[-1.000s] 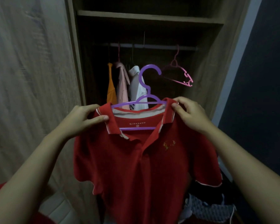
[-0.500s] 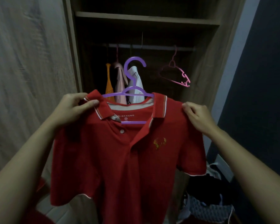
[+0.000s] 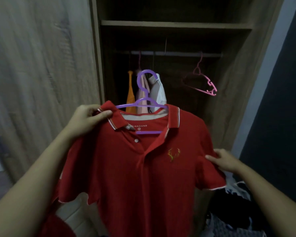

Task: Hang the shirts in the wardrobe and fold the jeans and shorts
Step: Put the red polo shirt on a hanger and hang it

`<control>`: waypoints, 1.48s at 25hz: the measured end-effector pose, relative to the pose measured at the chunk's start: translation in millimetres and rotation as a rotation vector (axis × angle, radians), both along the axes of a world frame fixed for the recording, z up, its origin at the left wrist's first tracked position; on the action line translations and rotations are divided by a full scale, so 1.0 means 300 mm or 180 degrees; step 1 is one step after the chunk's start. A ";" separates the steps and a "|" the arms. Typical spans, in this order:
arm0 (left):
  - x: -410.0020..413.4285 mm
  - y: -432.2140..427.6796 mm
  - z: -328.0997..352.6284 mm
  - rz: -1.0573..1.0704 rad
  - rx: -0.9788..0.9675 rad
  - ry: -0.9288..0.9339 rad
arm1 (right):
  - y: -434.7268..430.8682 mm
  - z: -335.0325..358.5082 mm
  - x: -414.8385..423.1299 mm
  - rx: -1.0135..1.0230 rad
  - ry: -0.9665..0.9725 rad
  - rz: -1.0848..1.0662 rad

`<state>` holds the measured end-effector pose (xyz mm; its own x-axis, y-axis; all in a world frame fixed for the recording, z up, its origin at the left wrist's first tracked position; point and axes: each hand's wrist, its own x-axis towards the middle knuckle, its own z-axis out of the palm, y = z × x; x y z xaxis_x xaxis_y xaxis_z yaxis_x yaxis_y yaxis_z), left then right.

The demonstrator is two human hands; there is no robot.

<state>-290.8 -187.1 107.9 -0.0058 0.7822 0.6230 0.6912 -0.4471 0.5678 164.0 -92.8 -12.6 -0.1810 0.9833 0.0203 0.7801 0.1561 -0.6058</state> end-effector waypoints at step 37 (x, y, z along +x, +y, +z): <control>0.674 0.861 0.190 0.1403 -0.0282 0.0198 | 0.734 0.723 -0.397 0.0359 0.2548 0.0514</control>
<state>-88.7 71.2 164.9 -0.3149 0.7638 0.5634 0.8386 -0.0541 0.5420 45.0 127.5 204.4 -0.2090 0.9307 0.3002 0.0816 0.3225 -0.9430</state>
